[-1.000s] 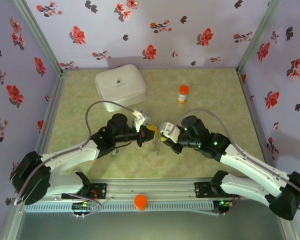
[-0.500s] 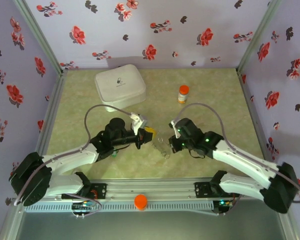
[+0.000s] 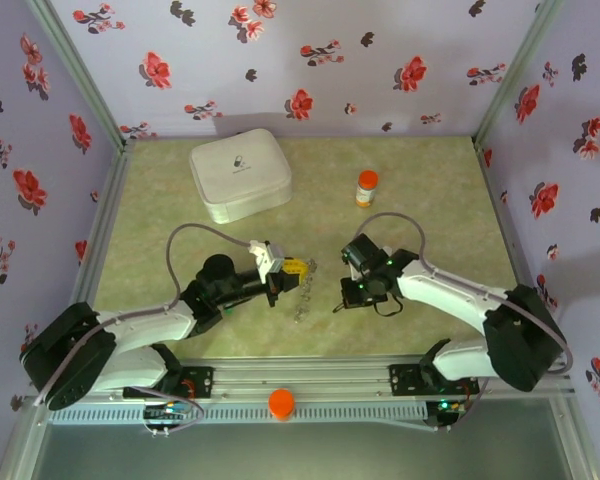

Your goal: Put the keys on the keyring

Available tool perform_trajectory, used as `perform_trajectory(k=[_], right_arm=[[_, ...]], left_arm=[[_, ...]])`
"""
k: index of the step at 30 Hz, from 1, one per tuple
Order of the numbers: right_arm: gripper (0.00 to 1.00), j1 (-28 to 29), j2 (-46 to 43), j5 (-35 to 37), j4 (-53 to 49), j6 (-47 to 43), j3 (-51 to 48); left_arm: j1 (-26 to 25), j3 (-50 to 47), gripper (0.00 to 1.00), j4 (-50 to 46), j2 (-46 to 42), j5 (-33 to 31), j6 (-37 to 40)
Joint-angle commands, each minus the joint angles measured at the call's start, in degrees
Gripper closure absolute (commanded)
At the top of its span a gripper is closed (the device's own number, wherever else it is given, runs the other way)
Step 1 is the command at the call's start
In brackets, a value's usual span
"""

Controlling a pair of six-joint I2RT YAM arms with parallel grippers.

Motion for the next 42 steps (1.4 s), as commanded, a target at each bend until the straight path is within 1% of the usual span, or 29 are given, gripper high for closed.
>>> perform_trajectory(k=[1,8,11,14,17,20,26,29,33,42], right_arm=[[0.94,-0.54,1.65,-1.88,1.0,-0.16,1.26],[0.63,-1.96,0.01,-0.73,0.38,0.21,0.57],[0.55,-3.14,-1.98,-0.37,-0.23,0.46,0.15],[0.54,-3.95,-3.66,-0.16,0.06,0.58,-0.37],[0.54,-4.41,-5.44,-0.28,1.7,0.48,-1.12],[0.54,-4.4,-7.53,-0.41,3.39,-0.54,-1.67],[0.54,-4.51,-9.34,1.98,3.89,-1.29,-2.2],[0.54,-4.49,-8.66,2.18,4.06,-1.11,-2.16],[0.55,-4.58,-7.79,2.09,4.5,-1.03,-1.77],[0.55,-4.66,-6.33,1.65,5.03,-1.62,-0.27]], left_arm=[[-0.21,0.18,1.0,7.98,1.02,2.51,3.78],[-0.21,1.35,1.0,7.62,2.69,4.17,5.39],[-0.21,1.27,1.0,7.72,2.77,4.62,6.99],[-0.29,1.01,1.0,7.69,2.69,6.94,12.58],[-0.93,0.61,1.0,7.7,2.12,5.97,18.81],[-2.25,0.21,1.0,6.73,0.64,1.61,26.63],[-5.51,0.8,1.0,-0.45,-2.86,-7.61,43.95],[-6.7,0.69,1.0,-1.41,-3.85,-11.63,49.63],[-7.48,0.36,1.0,-1.16,-4.73,-14.19,53.16],[-7.58,-0.1,1.0,-1.14,-5.65,-14.93,54.08]])
